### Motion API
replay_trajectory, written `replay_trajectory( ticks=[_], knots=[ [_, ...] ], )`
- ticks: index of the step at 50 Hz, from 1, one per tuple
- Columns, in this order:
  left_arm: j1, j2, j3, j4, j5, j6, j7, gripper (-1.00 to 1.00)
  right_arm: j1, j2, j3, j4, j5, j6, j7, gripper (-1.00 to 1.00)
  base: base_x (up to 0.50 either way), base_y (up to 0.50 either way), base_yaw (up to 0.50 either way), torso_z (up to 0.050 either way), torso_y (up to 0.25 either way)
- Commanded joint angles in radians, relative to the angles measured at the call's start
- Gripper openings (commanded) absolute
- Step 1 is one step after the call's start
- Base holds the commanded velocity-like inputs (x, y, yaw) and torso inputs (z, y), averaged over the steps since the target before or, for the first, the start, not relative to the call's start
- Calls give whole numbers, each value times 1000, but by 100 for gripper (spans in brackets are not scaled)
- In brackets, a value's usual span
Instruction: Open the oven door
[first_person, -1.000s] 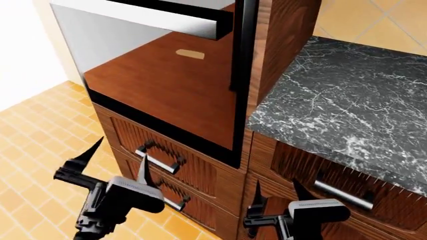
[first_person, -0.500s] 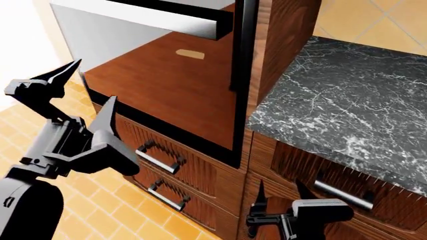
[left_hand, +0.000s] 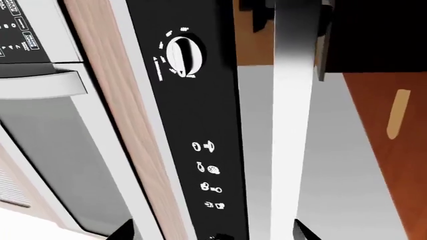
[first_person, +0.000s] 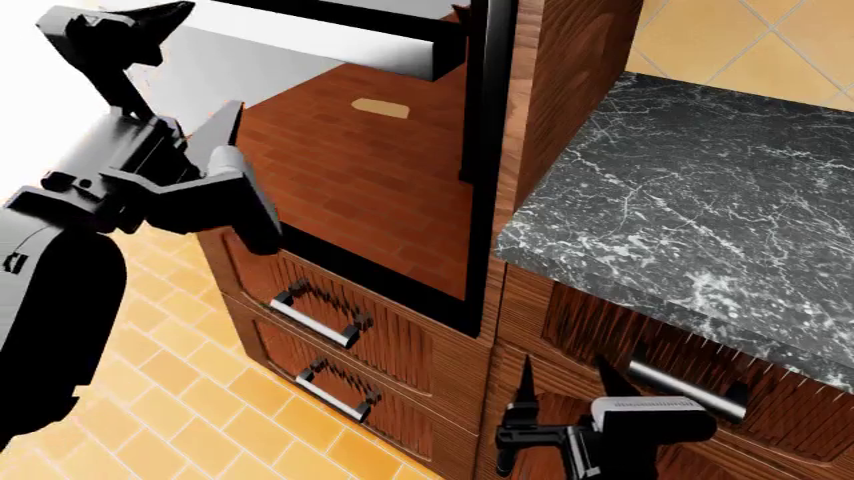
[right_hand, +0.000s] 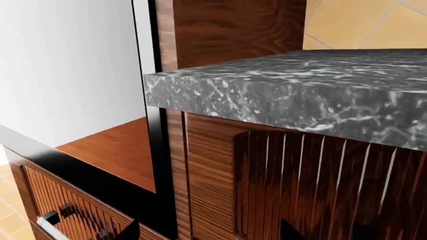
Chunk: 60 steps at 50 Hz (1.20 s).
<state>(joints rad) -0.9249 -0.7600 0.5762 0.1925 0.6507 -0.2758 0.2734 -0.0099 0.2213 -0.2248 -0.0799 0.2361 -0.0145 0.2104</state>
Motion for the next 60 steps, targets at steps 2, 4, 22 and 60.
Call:
replay_trajectory(
  ticks=[2, 4, 22, 60],
  knots=[
    [-163, 72, 77, -117, 32, 64, 61, 100, -1, 7, -1, -11, 4, -5, 10, 100, 0, 0, 0, 0, 0],
    [-183, 86, 90, -134, 35, 73, 71, 100, -2, 9, -2, -14, 3, -5, 12, 100, 0, 0, 0, 0, 0],
    [-230, 186, 147, -263, 39, 112, 46, 100, 1, 19, -2, -17, 11, -12, 23, 100, 0, 0, 0, 0, 0],
    [-240, 286, 193, -408, 34, 154, -33, 100, 9, 28, -11, -15, 31, 6, 50, 100, 0, 0, 0, 0, 0]
  ],
)
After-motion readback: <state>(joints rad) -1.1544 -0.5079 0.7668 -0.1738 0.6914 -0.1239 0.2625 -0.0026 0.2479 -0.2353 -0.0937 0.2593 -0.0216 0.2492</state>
